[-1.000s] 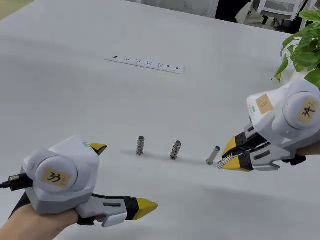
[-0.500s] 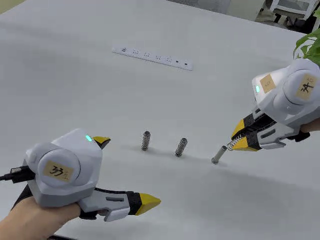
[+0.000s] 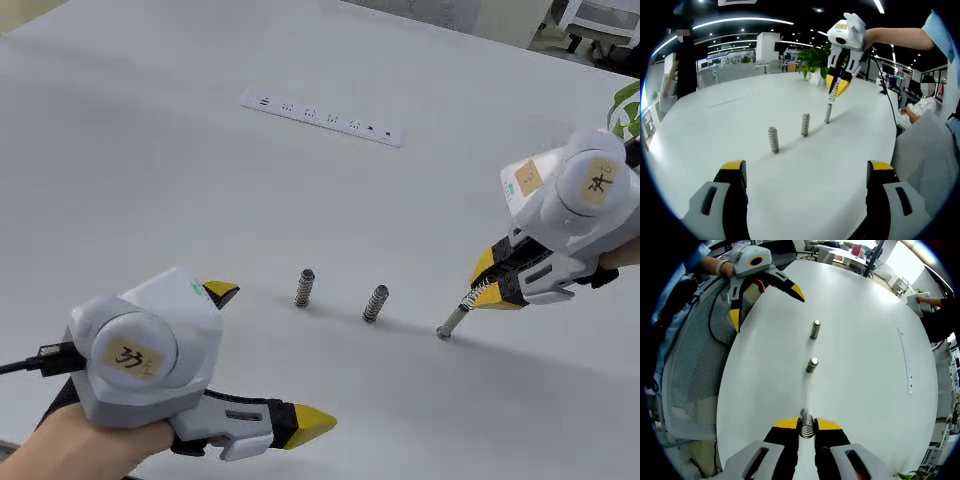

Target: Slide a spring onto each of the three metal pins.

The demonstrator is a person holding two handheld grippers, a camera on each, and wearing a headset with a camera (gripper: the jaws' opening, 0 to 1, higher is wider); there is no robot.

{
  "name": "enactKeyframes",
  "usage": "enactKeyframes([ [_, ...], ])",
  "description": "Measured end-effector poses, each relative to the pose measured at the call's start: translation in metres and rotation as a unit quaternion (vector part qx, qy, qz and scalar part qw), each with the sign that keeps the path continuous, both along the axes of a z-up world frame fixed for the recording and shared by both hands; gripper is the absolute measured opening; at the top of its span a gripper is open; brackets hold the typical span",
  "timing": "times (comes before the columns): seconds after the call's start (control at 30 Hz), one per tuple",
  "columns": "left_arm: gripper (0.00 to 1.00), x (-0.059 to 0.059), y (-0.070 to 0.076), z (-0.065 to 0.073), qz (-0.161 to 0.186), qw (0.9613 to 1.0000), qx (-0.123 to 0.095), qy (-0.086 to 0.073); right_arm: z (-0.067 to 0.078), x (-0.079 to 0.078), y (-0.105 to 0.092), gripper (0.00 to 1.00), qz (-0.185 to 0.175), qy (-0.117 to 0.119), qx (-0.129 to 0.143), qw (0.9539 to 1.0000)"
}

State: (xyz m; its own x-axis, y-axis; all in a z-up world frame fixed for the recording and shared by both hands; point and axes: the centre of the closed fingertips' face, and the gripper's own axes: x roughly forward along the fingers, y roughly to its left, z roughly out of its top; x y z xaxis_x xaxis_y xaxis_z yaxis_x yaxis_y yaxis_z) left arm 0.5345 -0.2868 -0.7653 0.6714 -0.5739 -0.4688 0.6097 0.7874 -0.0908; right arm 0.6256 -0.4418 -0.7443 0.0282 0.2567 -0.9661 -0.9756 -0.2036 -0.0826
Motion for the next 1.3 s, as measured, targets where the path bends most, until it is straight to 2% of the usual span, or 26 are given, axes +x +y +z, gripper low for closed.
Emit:
enactKeyframes([
  [0.2, 0.99, -0.0008, -0.0013, -0.0023, -0.002, 1.0000, -0.002, 0.005, -0.0041, -0.0026, -0.0019, 0.08, 0.003, 0.010, -0.006, 0.9999],
  [0.9, 0.98, -0.0017, -0.0002, -0.0059, -0.002, 0.9999, -0.003, 0.012, -0.0070, -0.0093, -0.0003, 0.08, 0.012, 0.011, -0.016, 0.9997],
  [1.3, 0.98, -0.0030, 0.0006, -0.0072, -0.004, 0.9998, -0.003, 0.017, -0.0093, -0.0046, 0.0021, 0.08, 0.018, 0.006, -0.016, 0.9997],
])
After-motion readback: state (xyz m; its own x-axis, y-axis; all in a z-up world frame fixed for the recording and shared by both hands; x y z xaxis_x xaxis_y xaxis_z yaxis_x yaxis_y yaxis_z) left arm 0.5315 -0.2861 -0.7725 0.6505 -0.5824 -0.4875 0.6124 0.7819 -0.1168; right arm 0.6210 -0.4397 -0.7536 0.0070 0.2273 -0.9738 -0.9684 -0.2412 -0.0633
